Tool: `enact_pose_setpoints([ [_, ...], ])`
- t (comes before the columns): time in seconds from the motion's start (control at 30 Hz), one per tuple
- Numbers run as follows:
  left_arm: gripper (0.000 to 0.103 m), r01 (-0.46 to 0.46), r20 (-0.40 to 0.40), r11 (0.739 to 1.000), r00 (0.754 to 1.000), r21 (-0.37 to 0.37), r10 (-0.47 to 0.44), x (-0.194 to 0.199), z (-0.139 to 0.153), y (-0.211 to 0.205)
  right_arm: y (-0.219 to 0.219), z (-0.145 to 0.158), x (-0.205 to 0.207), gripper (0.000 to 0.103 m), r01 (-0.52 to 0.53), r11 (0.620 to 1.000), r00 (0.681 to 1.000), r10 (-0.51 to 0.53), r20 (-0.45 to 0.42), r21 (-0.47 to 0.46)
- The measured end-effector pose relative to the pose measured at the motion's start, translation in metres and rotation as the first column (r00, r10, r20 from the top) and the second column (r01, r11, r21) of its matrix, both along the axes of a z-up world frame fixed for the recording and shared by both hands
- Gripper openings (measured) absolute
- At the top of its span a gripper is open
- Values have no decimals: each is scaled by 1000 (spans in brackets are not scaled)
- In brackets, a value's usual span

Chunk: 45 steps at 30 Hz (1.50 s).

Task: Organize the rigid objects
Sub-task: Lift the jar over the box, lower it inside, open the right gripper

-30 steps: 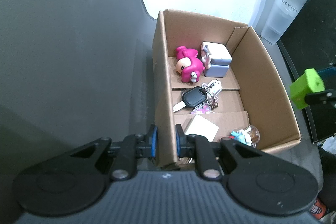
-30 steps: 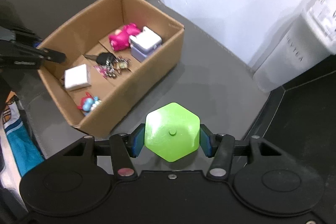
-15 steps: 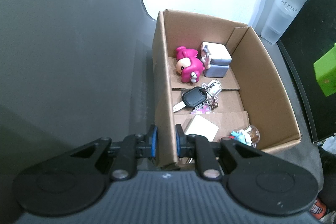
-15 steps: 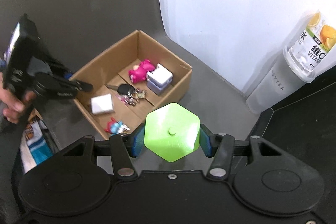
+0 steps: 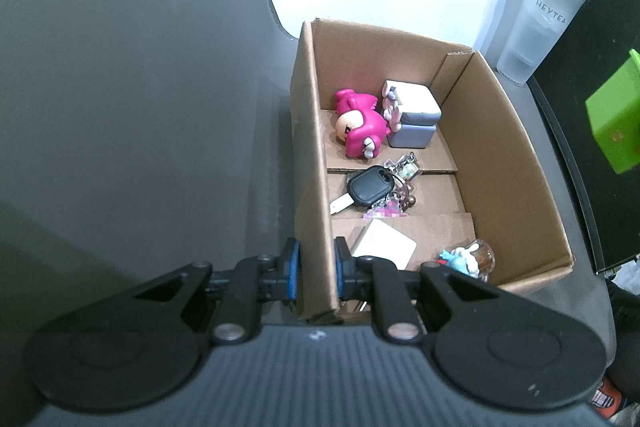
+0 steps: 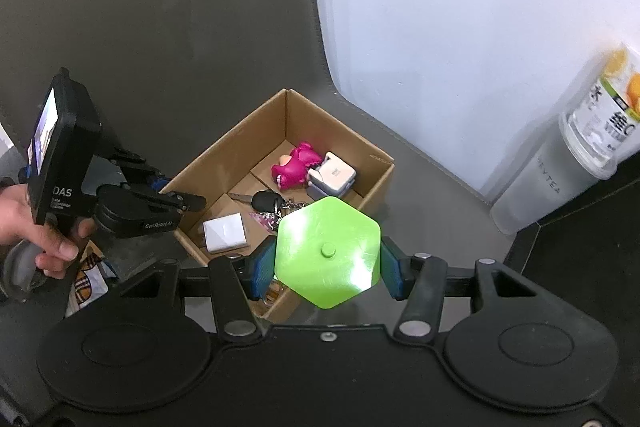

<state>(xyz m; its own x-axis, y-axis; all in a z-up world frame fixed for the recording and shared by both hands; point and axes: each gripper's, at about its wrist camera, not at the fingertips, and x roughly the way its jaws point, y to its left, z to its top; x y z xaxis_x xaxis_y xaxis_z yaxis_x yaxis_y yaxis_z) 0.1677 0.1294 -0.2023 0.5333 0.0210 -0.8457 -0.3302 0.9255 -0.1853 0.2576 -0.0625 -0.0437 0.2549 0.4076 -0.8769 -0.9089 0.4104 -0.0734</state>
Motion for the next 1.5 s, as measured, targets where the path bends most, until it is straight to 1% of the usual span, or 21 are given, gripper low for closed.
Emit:
enact_pose_setpoints([
  [0.23, 16, -2, -1, 1000, 1000, -3, 2, 0, 1, 0, 20, -11, 2, 53, -15, 1000, 1000, 15, -5, -25],
  [0.4, 16, 0, 1, 1000, 1000, -1, 0, 0, 2, 0, 33, -23, 7, 53, -25, 999, 999, 24, -40, -43],
  [0.53, 16, 0, 2, 1000, 1000, 0, 0, 0, 2, -1, 45, -36, 6, 53, -59, 996, 997, 55, -53, -74],
  [0.8, 16, 3, 6, 1000, 1000, 4, -3, -1, 3, -1, 74, -64, 0, 53, -137, 980, 990, 132, -47, -143],
  [0.93, 16, 5, 10, 1000, 1000, 6, -5, -2, 3, -2, 82, -79, 4, 53, -162, 971, 987, 155, -52, -178],
  [1.2, 16, 7, 13, 1000, 1000, 8, -7, -3, 3, -2, 90, -103, 8, 53, -195, 953, 981, 186, -57, -231],
  [1.37, 16, 7, 14, 1000, 1000, 9, -7, -4, 3, -2, 88, -117, 9, 53, -206, 940, 978, 202, -44, -271],
  [1.5, 16, 6, 13, 1000, 1000, 8, -6, -4, 3, -2, 82, -125, 10, 53, -208, 936, 978, 204, -44, -284],
])
